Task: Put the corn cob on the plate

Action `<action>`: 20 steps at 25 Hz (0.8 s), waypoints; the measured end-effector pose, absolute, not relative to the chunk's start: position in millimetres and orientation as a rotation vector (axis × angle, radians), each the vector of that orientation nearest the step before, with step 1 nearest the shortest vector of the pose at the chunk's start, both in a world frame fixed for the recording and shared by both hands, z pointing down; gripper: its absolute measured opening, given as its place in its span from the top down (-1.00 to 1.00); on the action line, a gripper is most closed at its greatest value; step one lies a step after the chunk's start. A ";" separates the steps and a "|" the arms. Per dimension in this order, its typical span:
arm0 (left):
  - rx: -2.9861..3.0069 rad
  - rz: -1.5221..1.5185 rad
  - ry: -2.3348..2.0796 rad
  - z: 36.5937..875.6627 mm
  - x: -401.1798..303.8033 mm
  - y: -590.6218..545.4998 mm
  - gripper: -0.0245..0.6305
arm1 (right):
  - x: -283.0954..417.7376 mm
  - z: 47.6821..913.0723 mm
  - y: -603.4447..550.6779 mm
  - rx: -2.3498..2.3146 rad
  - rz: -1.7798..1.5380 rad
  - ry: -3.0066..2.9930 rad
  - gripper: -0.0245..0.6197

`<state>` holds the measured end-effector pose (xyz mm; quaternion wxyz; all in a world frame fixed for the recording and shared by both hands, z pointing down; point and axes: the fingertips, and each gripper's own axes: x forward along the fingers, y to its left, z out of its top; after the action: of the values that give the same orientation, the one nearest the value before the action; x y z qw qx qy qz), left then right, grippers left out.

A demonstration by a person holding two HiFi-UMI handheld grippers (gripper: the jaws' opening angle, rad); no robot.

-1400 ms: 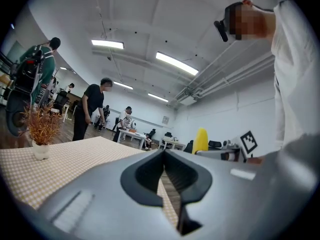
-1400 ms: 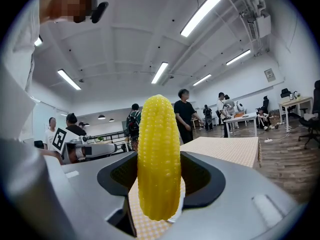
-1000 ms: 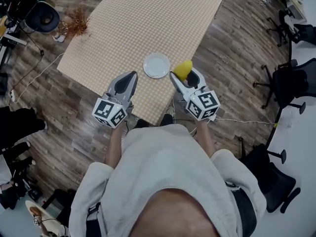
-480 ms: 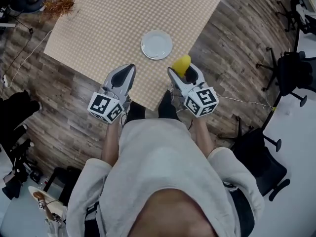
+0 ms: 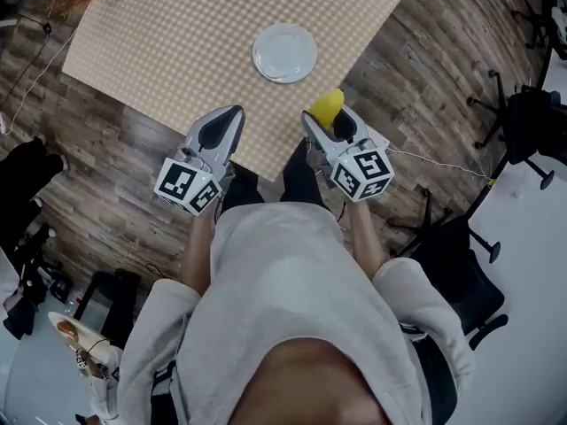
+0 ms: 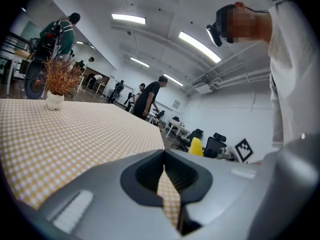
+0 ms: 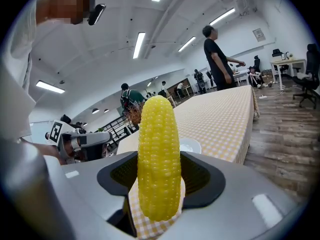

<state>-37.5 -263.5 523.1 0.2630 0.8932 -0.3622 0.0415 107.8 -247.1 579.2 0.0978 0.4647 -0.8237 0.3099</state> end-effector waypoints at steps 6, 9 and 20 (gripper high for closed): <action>2.411 0.099 -0.982 523.8 -37.3 -257.9 0.90 | 100.7 591.3 -267.2 1.325 0.890 -2.450 0.12; 2.398 0.097 -0.993 525.8 -41.6 -255.7 0.90 | 96.8 596.5 -285.2 1.304 0.861 -2.456 0.12; 2.356 0.083 -1.060 528.6 -69.4 -250.6 0.90 | 78.8 626.8 -353.2 1.238 0.809 -2.418 0.12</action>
<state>-69.4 -250.6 528.6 0.2749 0.8764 -0.3942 0.0308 78.8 -353.2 626.8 0.1528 0.4317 -0.8431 0.2820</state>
